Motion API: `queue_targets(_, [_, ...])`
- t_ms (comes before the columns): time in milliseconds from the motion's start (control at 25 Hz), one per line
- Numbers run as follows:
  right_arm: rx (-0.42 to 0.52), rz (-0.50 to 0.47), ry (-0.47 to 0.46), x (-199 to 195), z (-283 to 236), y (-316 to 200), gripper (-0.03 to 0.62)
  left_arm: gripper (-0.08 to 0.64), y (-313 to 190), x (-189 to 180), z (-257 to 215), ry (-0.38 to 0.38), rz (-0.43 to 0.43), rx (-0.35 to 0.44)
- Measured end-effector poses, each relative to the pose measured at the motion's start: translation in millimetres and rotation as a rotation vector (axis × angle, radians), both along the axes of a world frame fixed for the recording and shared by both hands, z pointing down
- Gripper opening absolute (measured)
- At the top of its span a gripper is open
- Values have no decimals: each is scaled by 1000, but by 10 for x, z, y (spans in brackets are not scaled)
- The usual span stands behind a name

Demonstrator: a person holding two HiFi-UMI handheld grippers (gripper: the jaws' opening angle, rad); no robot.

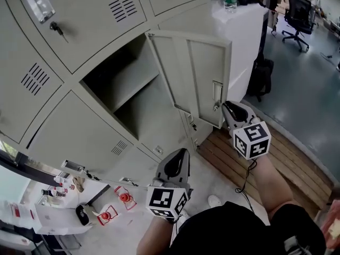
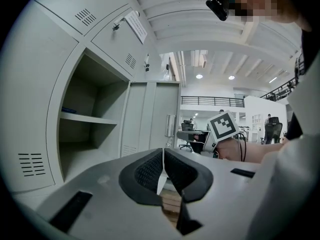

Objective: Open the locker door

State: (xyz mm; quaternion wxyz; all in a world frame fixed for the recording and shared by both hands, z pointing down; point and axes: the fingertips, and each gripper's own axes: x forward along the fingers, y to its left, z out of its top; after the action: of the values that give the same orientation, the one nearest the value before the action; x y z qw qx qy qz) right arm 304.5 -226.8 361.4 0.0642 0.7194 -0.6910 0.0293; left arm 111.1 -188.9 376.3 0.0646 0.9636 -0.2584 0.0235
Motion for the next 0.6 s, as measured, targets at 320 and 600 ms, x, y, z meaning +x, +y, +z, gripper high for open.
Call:
queue_targets(320, [38,-83,12,159,-19,-50,103,21,-70,99,66,7,-113,-13])
queue_targets(600, [69,-115,0,116,19,20,80,21,-55,18,112,-7,-177,-14])
